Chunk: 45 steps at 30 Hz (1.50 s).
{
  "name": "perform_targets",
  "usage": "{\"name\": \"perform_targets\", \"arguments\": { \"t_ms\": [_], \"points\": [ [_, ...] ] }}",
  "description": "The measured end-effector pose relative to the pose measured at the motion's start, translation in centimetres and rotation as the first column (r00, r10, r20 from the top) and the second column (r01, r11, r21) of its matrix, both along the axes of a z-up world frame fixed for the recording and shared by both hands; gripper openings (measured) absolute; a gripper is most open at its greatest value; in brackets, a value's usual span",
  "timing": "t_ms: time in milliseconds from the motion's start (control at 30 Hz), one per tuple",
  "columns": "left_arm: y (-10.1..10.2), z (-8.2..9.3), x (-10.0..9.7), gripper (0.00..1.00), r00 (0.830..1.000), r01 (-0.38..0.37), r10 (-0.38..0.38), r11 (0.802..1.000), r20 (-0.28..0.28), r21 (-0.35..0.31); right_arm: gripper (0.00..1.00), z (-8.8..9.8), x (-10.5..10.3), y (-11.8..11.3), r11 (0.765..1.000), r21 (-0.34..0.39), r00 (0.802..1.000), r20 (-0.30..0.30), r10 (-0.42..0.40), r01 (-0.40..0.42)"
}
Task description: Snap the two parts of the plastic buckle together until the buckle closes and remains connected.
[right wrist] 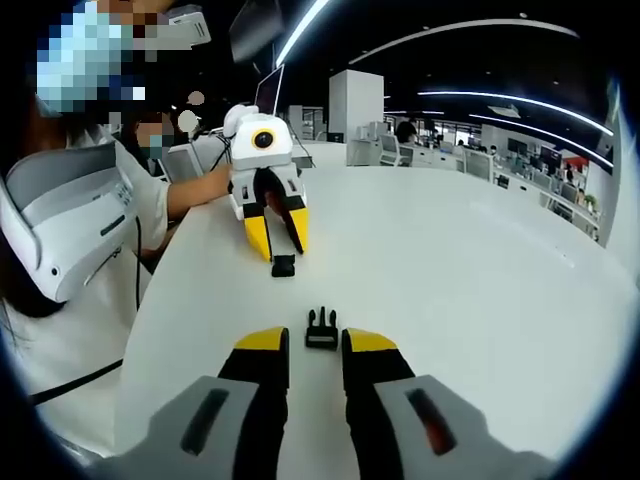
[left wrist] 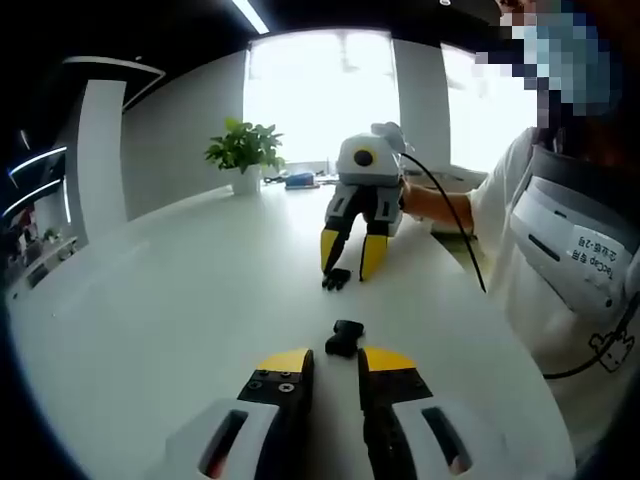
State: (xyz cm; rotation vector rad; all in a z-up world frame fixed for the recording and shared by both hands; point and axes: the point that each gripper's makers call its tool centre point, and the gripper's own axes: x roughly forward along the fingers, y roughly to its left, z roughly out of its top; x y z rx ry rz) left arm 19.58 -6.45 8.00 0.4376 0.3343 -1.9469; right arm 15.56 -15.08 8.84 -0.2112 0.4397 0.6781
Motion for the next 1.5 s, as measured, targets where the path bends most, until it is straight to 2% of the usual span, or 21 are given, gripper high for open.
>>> {"name": "perform_targets", "arguments": {
  "t_ms": [300, 567, 933, 1067, 1200, 1333, 1433, 1500],
  "points": [
    [-0.6, 0.0, -0.2, 0.17, 1.000, 0.016, -0.016, 0.999, 0.006, -0.036, 0.18, 0.0, 0.2, -0.3, 1.000, 0.011, 1.000, 0.016, -0.006, 0.005],
    [-0.6, 0.1, -0.5, 0.12, 1.000, 0.029, -0.029, 0.999, 0.003, -0.038, 0.13, 0.0, 0.2, -0.2, 1.000, 0.011, 0.999, 0.035, 0.007, -0.007],
    [-0.4, 0.0, -0.6, 0.11, 1.000, 0.016, -0.015, 0.999, 0.015, -0.031, 0.13, 0.0, 0.4, 0.3, 0.999, 0.026, 0.999, 0.037, 0.020, -0.021],
    [-0.4, 0.0, -0.4, 0.11, 1.000, 0.001, -0.001, 1.000, -0.011, -0.013, 0.13, 0.0, 0.8, 0.8, 0.998, 0.042, 0.999, 0.031, 0.040, -0.041],
    [-0.5, 0.2, 0.7, 0.11, 0.998, -0.053, 0.053, 0.999, -0.021, -0.009, 0.13, 0.5, 1.5, 1.2, 0.997, 0.053, 0.997, 0.041, 0.059, -0.061],
    [-0.6, 0.5, 1.9, 0.11, 0.994, -0.109, 0.109, 0.994, -0.017, -0.018, 0.13, 0.8, 2.7, 1.7, 0.994, 0.032, 0.994, 0.051, 0.101, -0.102],
    [-0.8, 0.6, 4.0, 0.11, 0.979, -0.204, 0.204, 0.979, 0.005, -0.026, 0.13, 0.8, 4.2, 1.6, 0.992, 0.003, 0.990, 0.054, 0.129, -0.129],
    [-0.8, 0.6, 4.8, 0.11, 0.974, -0.227, 0.227, 0.974, 0.001, -0.024, 0.13, 0.7, 5.4, 1.5, 0.988, -0.012, 0.987, 0.049, 0.154, -0.154]
  ]
}}
